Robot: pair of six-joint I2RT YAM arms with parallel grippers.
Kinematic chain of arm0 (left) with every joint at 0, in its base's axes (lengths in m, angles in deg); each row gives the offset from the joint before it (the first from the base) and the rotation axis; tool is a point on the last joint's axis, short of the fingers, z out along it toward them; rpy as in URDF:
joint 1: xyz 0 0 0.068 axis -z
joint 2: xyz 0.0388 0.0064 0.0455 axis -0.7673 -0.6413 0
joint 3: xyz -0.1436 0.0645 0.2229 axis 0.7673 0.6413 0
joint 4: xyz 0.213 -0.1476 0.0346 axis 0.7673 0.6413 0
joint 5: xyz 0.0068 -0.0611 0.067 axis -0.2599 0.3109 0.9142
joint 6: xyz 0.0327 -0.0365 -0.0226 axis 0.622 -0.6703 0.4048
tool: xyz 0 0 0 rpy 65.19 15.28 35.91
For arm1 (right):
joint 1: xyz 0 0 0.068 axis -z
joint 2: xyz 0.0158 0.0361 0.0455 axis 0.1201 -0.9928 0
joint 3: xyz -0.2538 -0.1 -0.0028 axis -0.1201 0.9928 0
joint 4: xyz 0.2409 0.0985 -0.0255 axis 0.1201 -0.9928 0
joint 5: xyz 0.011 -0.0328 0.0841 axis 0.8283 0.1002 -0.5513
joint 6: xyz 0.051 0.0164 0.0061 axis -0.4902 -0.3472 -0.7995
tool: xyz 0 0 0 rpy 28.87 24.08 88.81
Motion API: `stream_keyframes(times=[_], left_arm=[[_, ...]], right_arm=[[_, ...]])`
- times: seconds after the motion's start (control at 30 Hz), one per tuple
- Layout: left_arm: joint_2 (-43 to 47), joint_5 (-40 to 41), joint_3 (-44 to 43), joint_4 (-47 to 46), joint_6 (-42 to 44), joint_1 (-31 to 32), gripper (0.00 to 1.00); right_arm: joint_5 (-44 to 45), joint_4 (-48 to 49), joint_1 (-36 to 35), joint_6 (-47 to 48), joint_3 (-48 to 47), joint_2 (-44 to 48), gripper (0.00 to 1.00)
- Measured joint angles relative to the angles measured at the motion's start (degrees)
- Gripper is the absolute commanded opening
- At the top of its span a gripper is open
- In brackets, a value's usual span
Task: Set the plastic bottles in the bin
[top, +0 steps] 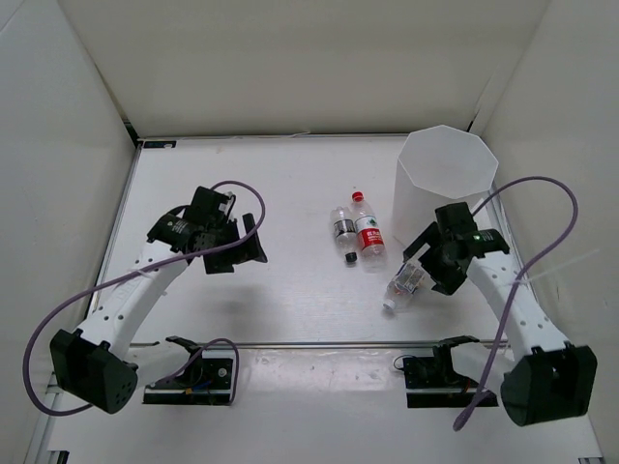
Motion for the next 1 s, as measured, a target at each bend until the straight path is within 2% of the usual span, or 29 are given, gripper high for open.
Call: stream_keyframes(times=[0.3,0.33,0.37,0.43,0.47,0.6,0.7,0.83,0.9,1.0], left_arm=[[2.0,0.0,4.2,-0.5,0.4,0.0,1.00],[2.3,0.0,4.7,-0.5,0.5,0.0,1.00],[2.8,0.0,5.2,-0.5,0.5,0.0,1.00],[3.7,0.2,5.7,-0.2,0.4,0.0,1.00],[4.3,0.3,5.9,-0.3,0.4,0.0,1.00],[5.8,0.4,6.9,-0.3,0.2,0.0,1.00],[6.1,0.4,7.6,-0.3,-0.2,0.0,1.00],[6.1,0.5,8.2,-0.5,-0.6,-0.1,1.00],[6.0,0.5,8.2,-0.5,-0.7,-0.1,1.00],[5.4,0.4,8.2,-0.7,-0.9,-0.1,1.00]], right_arm=[[1.6,7.5,0.0,0.0,1.9,-15.8,0.98],[1.7,8.3,0.0,0.1,2.8,-16.5,0.94],[1.9,8.6,0.0,0.2,3.7,-16.9,0.81],[2.1,8.4,0.0,0.7,5.3,-16.9,0.67],[2.2,8.0,0.0,0.5,5.9,-16.9,0.57],[2.3,4.5,0.0,-0.9,6.1,-14.3,0.43],[2.0,-2.3,-0.3,-2.2,4.4,-7.9,0.41],[1.2,-12.8,-0.5,-3.4,-6.3,1.3,0.37],[1.5,-16.5,-0.4,-3.4,-19.1,2.9,0.35],[2.7,-19.2,-0.3,-2.3,-39.2,0.3,0.35]])
